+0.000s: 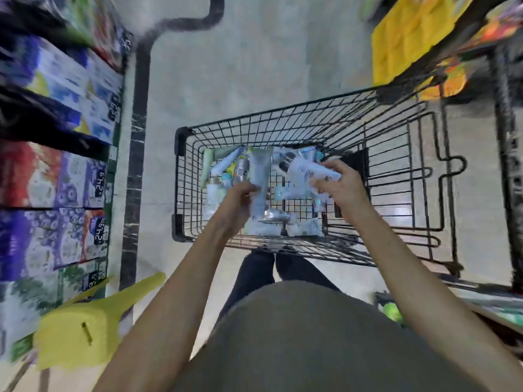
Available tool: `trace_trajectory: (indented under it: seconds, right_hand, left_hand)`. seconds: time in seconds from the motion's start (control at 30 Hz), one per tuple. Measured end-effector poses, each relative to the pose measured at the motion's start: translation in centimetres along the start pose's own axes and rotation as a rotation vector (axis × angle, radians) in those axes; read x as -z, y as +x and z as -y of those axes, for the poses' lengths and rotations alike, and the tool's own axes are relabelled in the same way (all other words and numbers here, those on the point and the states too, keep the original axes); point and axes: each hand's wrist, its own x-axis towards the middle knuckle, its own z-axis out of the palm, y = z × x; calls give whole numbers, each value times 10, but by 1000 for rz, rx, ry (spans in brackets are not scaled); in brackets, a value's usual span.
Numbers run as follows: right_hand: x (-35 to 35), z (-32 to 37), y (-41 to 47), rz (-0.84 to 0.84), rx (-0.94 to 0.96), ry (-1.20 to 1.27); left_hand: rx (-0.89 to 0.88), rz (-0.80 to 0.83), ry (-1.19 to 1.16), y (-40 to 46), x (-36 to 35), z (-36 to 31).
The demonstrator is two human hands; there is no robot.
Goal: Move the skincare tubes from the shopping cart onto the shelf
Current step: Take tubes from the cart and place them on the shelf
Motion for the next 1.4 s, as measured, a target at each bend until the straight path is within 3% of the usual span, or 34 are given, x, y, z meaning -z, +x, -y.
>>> trace_trajectory:
  seconds: [0.3,0.53,0.73,0.93,1.2,1.4]
  right_hand:
    - [21,50,-121,-148,95,627]
    - [-2,29,-201,-306,140,1004]
    - [-26,-19,-274,-540,124,1060]
    - [-36,-75,-363,-528,150,1175]
    - [-44,-152,-473,-821,145,1237]
    - [-46,-216,-567,-912,224,1301]
  left_hand:
    - [-217,147,219,-68,-45,-40]
    - [-189,348,278,-115,-53,-41]
    - [-120,429,405,-150,-63,2]
    - [-2,564,427,-191,-71,63]
    - [124,847,595,-256,-99,140]
    - [220,949,701,-320,-123,225]
